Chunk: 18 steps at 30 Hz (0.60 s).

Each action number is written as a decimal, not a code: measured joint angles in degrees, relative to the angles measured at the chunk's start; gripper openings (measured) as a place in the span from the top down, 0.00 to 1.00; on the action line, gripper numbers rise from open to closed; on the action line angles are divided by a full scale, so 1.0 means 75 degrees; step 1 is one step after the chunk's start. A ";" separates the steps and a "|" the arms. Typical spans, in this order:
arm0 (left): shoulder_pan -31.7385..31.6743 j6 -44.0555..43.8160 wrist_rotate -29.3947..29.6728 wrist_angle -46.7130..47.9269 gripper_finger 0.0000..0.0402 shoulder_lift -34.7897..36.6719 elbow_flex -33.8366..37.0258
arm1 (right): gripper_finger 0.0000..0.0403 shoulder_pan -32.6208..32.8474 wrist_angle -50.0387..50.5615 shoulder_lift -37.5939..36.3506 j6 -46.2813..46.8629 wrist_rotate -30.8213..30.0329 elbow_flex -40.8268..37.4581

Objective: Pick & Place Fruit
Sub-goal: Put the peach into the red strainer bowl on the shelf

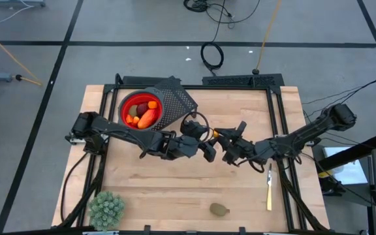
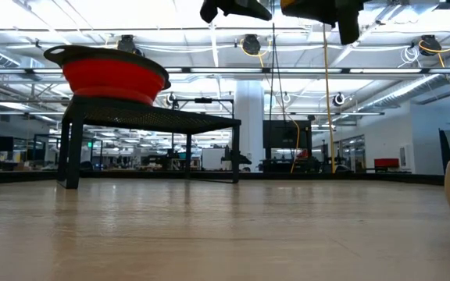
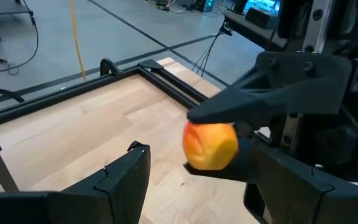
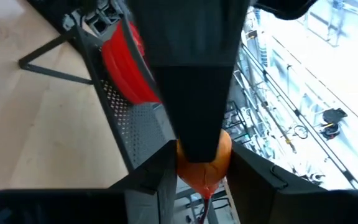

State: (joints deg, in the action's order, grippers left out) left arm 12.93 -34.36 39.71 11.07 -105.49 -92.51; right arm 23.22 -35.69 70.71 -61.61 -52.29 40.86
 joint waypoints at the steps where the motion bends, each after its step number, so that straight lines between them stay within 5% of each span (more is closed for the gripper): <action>1: 0.0000 0.0021 0.0017 -0.0004 0.32 0.0000 0.0000 | 0.71 -0.0003 -0.0030 0.0025 -0.0078 0.0000 0.0000; 18: -0.0175 0.0165 -0.0278 0.0172 0.32 0.0000 0.0003 | 0.71 -0.0055 -0.0734 0.0538 -0.0337 0.0361 0.0000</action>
State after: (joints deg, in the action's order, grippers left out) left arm 11.62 -33.12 37.63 12.36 -105.49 -92.49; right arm 22.81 -41.19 74.74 -64.14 -49.59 40.86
